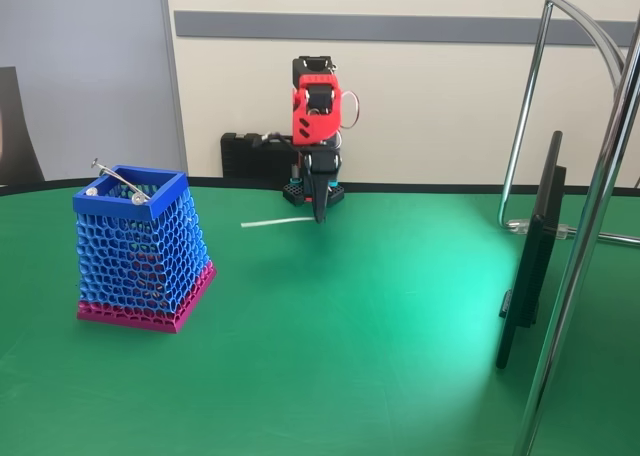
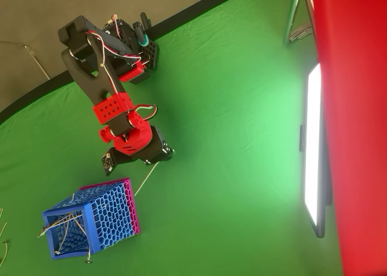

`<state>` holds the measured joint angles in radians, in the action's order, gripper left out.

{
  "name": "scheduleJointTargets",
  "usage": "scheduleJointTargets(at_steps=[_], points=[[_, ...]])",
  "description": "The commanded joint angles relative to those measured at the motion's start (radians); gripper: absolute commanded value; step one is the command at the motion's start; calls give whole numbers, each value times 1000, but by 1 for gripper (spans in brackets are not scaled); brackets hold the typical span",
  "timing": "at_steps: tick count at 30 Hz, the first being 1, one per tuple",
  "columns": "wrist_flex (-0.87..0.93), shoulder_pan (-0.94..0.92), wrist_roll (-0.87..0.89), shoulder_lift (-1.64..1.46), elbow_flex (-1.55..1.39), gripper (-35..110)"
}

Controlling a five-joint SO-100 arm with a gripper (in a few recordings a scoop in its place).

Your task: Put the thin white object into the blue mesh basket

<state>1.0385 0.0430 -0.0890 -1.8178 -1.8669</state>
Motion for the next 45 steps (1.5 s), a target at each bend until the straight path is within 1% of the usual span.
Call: scheduleJointTargets(at_steps=[1,9,11,14,25,33,38,45], points=[[-81,-29,3,-92,48,1],[-471,-89,-14,-264,-72,1],[-525,-109,25,-267,-66,1],[-557,-150,118,-233,-3,1],[-535,-342,486,29,342,0],[-518,-403,670,229,549,0],[-445,-460,821,360,729,0],[-437,-540,1051,425,815,0]])
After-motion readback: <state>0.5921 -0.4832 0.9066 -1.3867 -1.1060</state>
